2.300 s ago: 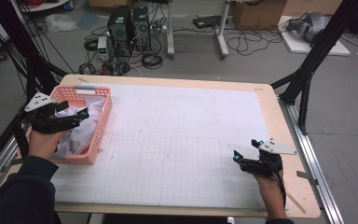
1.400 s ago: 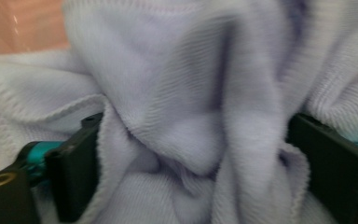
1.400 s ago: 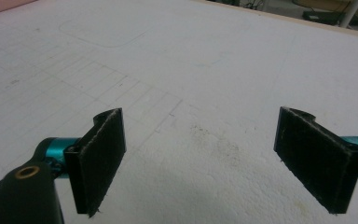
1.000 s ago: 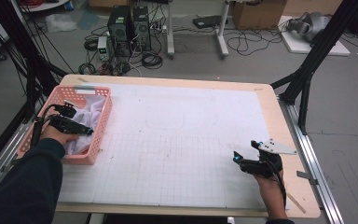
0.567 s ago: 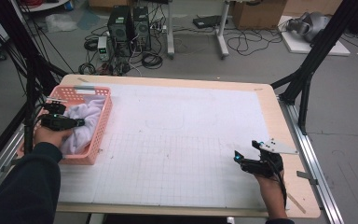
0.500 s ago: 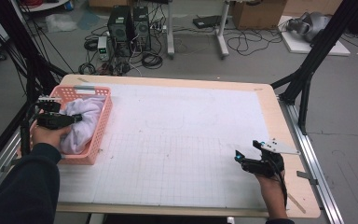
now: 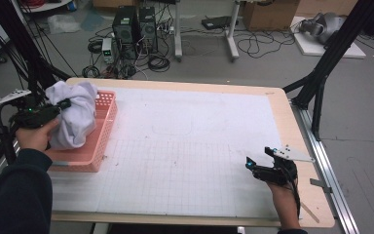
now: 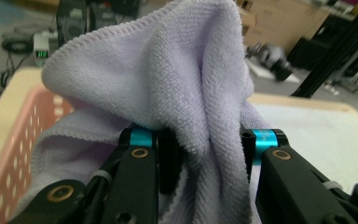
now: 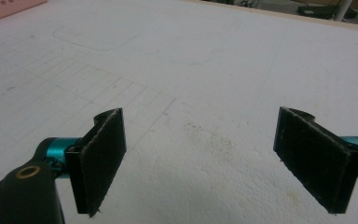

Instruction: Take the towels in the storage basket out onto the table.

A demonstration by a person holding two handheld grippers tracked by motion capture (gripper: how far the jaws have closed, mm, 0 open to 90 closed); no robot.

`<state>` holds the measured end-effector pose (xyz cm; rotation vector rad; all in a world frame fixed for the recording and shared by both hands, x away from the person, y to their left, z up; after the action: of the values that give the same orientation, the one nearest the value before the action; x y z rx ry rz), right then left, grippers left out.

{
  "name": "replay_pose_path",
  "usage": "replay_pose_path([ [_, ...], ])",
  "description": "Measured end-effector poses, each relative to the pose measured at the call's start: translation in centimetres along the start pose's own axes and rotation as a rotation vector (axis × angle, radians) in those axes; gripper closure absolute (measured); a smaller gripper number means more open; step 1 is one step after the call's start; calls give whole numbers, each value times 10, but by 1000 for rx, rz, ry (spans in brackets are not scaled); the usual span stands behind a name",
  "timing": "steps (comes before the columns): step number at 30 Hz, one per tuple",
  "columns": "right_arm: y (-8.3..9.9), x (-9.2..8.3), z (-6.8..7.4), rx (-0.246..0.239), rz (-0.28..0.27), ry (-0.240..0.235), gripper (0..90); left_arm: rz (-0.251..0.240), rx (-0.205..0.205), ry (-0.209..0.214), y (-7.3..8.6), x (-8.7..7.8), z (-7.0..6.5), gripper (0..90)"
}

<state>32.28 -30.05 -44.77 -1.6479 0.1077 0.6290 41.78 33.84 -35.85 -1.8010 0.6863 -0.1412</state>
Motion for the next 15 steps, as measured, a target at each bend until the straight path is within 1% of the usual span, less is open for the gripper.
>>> replay_pose_path([
  [2,0,0,0,2,0,1,155,-31,21,13,-10,-5,-4,708],
  [3,0,0,0,2,0,1,155,-43,43,10,-15,-7,-7,708],
  [4,0,0,0,3,-1,1,155,-51,50,15,-18,-9,-9,708],
  [5,0,0,0,1,0,0,155,-59,51,19,-21,-10,-10,708],
  [8,0,0,0,3,2,-2,155,-83,84,21,-27,-14,-15,708],
  [9,0,0,0,3,2,-2,155,-80,93,23,-28,-15,-16,708],
  [10,1,0,1,3,6,-3,155,-69,101,23,-27,-14,-17,708],
  [11,1,0,1,-1,7,-6,155,-45,111,14,-25,-12,-16,708],
  [12,1,0,2,1,9,-7,155,-45,111,14,-25,-12,-16,708],
  [13,1,1,2,-1,8,-8,155,2,125,-4,-20,-9,-14,708],
  [15,1,1,3,-2,10,-9,155,100,125,-49,-6,-1,-7,707],
])
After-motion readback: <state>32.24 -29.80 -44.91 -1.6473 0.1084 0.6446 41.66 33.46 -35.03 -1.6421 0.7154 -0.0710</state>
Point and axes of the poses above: each handheld gripper's, and its own axes: x roughly forward along the jaws, y roughly out of its underside, z roughly to its left, the point moved 6 cm from there along x, roughly forward along the jaws, and after that the axes turned 10 degrees about y, right-handed, at the moved point
